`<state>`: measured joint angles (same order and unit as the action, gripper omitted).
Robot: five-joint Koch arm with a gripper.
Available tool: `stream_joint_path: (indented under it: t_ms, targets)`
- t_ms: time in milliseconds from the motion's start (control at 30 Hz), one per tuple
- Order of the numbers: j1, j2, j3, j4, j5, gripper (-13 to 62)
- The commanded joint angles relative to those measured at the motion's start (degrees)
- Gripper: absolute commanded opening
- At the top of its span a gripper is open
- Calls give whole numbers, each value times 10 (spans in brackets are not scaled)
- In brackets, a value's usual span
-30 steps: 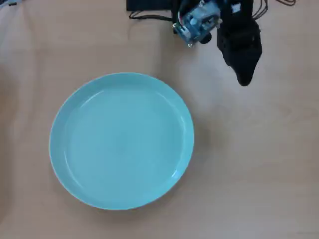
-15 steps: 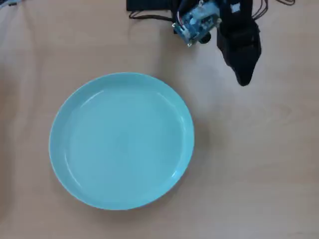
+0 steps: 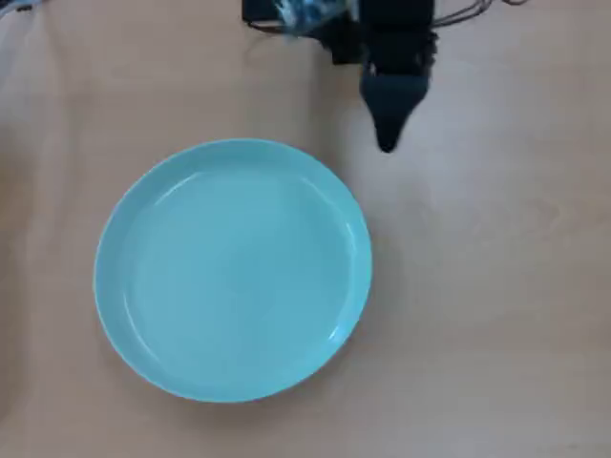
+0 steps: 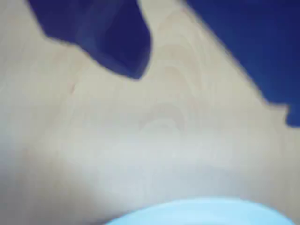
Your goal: Move the green bowl from right to left
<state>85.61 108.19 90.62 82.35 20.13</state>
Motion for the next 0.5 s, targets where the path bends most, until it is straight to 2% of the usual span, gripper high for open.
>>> stream_joint_path:
  t_ms: [0, 167, 467]
  targets:
    - [62, 21, -47, 51, 0, 341]
    - [139, 21, -44, 94, -14, 341]
    - [252, 22, 15, 84, -168, 341]
